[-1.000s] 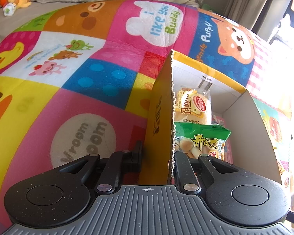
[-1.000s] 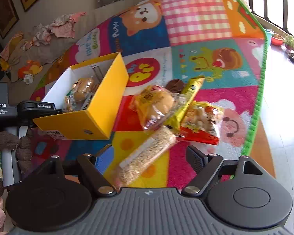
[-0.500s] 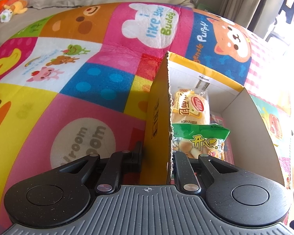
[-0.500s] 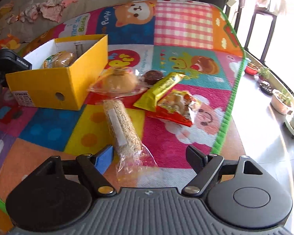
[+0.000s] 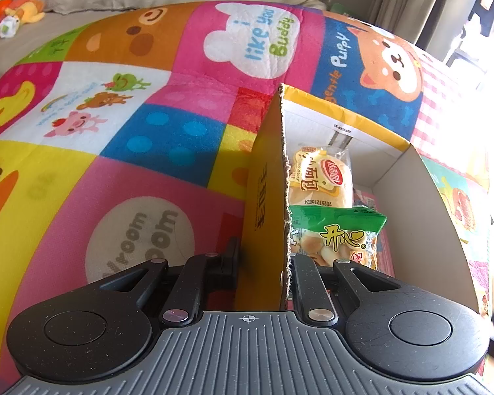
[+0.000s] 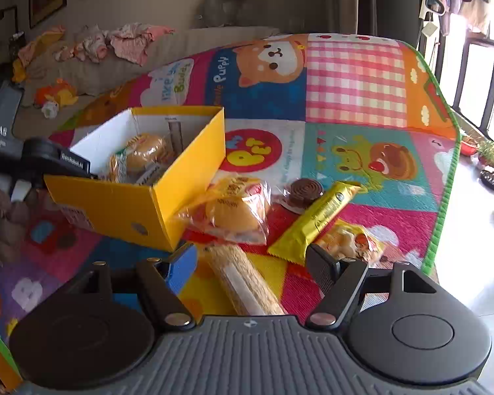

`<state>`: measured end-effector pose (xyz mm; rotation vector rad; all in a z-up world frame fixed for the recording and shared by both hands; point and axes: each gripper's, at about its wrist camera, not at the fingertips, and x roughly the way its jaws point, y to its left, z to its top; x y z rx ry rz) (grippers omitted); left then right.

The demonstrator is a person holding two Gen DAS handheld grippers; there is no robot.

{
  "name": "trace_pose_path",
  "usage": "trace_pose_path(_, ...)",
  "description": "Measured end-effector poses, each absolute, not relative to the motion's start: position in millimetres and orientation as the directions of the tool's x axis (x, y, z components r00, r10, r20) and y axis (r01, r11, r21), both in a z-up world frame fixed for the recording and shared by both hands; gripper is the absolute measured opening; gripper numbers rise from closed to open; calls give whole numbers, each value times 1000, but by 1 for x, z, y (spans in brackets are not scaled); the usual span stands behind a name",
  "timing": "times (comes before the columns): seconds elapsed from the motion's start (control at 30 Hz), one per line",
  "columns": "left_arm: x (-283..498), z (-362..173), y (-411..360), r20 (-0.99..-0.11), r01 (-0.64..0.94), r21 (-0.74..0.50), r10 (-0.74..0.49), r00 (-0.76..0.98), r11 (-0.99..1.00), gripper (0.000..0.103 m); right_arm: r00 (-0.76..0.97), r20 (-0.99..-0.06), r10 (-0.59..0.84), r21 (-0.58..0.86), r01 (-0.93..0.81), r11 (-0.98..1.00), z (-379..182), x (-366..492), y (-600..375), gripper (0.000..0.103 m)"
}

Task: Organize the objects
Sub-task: 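Grasp the wrapped bread bun with the right gripper and lift it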

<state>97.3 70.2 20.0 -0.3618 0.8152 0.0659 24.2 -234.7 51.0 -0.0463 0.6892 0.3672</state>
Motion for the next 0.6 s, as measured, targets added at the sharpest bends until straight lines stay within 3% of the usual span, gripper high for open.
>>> trace_pose_path(0.3,97,20,70,-719,-188,-295,-88,689,937,16,559,-667,492,441,-236,866,25,127,-248,73)
trace_pose_path(0.4,97,20,71,-718,-187,-296,-89,690,937,16,527,-684,505,446,-246,861,12,130,-239,68)
trace_pose_path(0.47,97,20,70,-719,-184,-289,-86,690,939,16,544,-695,471,393,-262,882,13,124,-232,60)
trace_pose_path(0.6,98,20,70,-720,-185,-286,-84,689,940,15,578,-701,417,323,-264,909,25,110,-233,55)
